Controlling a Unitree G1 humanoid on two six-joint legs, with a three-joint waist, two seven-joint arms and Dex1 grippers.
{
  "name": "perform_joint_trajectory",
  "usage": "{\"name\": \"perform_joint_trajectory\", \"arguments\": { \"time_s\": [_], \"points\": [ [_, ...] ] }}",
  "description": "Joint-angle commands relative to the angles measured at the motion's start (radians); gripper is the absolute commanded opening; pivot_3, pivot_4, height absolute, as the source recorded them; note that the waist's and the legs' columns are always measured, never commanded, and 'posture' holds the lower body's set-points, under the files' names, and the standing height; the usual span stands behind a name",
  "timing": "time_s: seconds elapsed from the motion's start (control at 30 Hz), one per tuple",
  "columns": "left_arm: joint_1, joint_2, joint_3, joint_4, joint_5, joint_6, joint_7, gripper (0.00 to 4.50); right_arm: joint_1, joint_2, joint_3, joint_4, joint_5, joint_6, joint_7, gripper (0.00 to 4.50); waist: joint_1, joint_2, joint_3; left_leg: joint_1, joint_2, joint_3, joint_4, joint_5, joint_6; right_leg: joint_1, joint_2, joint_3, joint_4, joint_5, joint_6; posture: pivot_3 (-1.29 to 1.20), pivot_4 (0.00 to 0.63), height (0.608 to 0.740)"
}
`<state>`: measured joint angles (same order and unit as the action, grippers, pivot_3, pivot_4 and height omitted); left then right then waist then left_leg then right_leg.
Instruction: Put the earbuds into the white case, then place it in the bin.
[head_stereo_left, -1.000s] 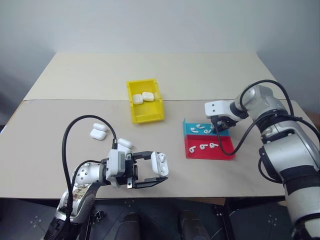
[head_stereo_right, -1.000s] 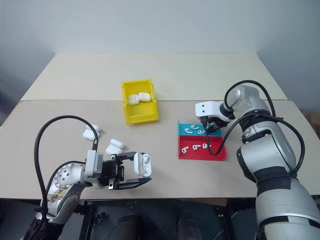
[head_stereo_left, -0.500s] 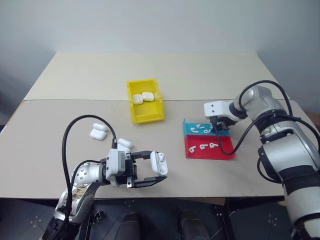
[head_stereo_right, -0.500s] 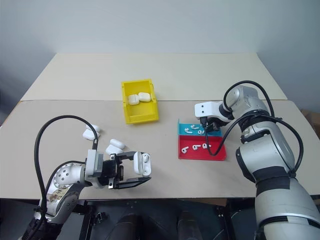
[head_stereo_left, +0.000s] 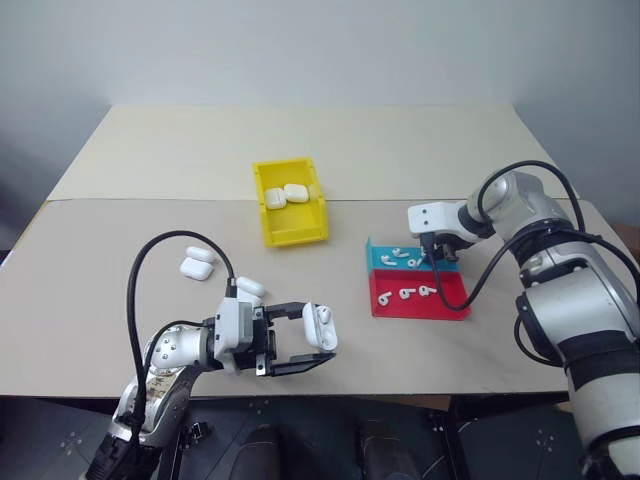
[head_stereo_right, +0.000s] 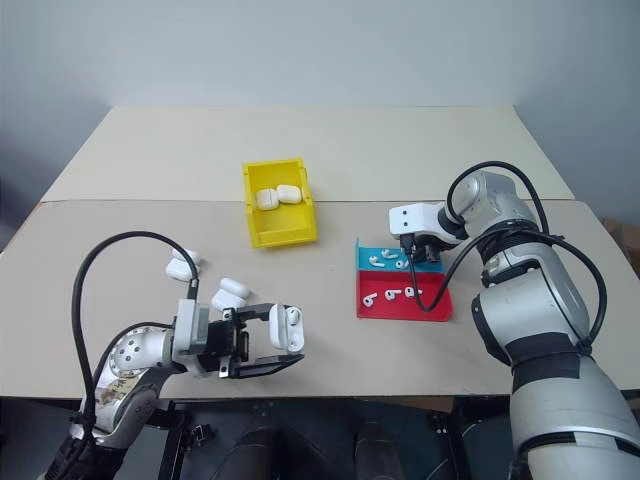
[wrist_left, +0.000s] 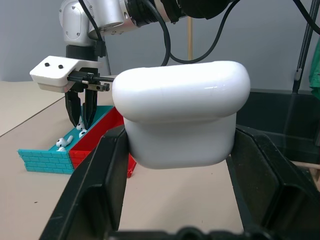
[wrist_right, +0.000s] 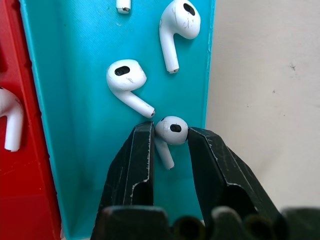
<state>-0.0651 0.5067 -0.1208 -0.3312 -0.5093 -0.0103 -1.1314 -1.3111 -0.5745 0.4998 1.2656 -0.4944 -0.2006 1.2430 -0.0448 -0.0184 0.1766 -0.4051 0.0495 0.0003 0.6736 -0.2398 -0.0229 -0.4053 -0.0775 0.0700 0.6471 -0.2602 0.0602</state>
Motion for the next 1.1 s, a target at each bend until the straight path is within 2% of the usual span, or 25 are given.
{"name": "perform_joint_trajectory", "arguments": {
  "time_s": [0.03,0.13,0.2,0.63,0.83,0.97,1.1],
  "points": [
    [-0.009,0.0,-0.001,-0.035,-0.003,-0.006,0.003,2.77,-0.012,-0.01,-0.013,0.0,-0.004,-0.011,-0.004,1.31,0.0,0.0,0.0,0.0,0.0,0.0,0.0,0.0,0.0,0.0,0.0,0.0,0.0,0.0,0.0,0.0,0.15,0.74],
    [-0.009,-0.001,-0.002,-0.032,-0.003,-0.011,0.004,2.77,-0.012,-0.008,-0.013,0.002,-0.005,-0.009,-0.003,1.31,0.0,0.0,0.0,0.0,0.0,0.0,0.0,0.0,0.0,0.0,0.0,0.0,0.0,0.0,0.0,0.0,0.15,0.74],
    [-0.008,0.001,-0.001,-0.033,-0.004,-0.01,0.003,2.77,-0.012,-0.007,-0.013,0.002,-0.006,-0.01,-0.005,0.95,0.0,0.0,0.0,0.0,0.0,0.0,0.0,0.0,0.0,0.0,0.0,0.0,0.0,0.0,0.0,0.0,0.15,0.74],
    [-0.022,-0.005,-0.003,-0.018,-0.008,-0.015,-0.004,2.77,-0.021,-0.017,-0.035,-0.014,0.013,0.007,-0.005,0.95,0.0,0.0,0.0,0.0,0.0,0.0,0.0,0.0,0.0,0.0,0.0,0.0,0.0,0.0,0.0,0.0,0.15,0.74],
    [-0.052,-0.018,0.0,-0.002,-0.024,-0.017,-0.019,2.77,-0.037,-0.065,-0.125,-0.094,0.093,0.053,0.041,0.95,0.002,0.001,0.001,0.0,0.0,0.0,0.0,0.0,0.0,0.0,0.0,0.0,0.0,0.0,0.0,0.0,0.15,0.74],
    [-0.084,-0.029,0.004,0.011,-0.041,-0.013,-0.036,2.77,0.017,-0.13,-0.244,-0.316,0.215,0.18,0.111,0.95,0.002,0.003,0.002,-0.001,0.0,0.0,0.0,0.0,0.0,0.0,0.0,0.0,0.0,0.0,0.0,0.0,0.15,0.74],
    [-0.132,-0.045,0.006,0.026,-0.064,0.003,-0.044,2.77,0.188,-0.212,-0.397,-0.735,0.361,0.425,0.121,0.95,0.017,0.002,0.002,-0.001,0.0,-0.001,0.0,0.0,0.0,0.0,0.0,-0.001,-0.001,0.0,0.0,0.0,0.15,0.74]
  ]
}}
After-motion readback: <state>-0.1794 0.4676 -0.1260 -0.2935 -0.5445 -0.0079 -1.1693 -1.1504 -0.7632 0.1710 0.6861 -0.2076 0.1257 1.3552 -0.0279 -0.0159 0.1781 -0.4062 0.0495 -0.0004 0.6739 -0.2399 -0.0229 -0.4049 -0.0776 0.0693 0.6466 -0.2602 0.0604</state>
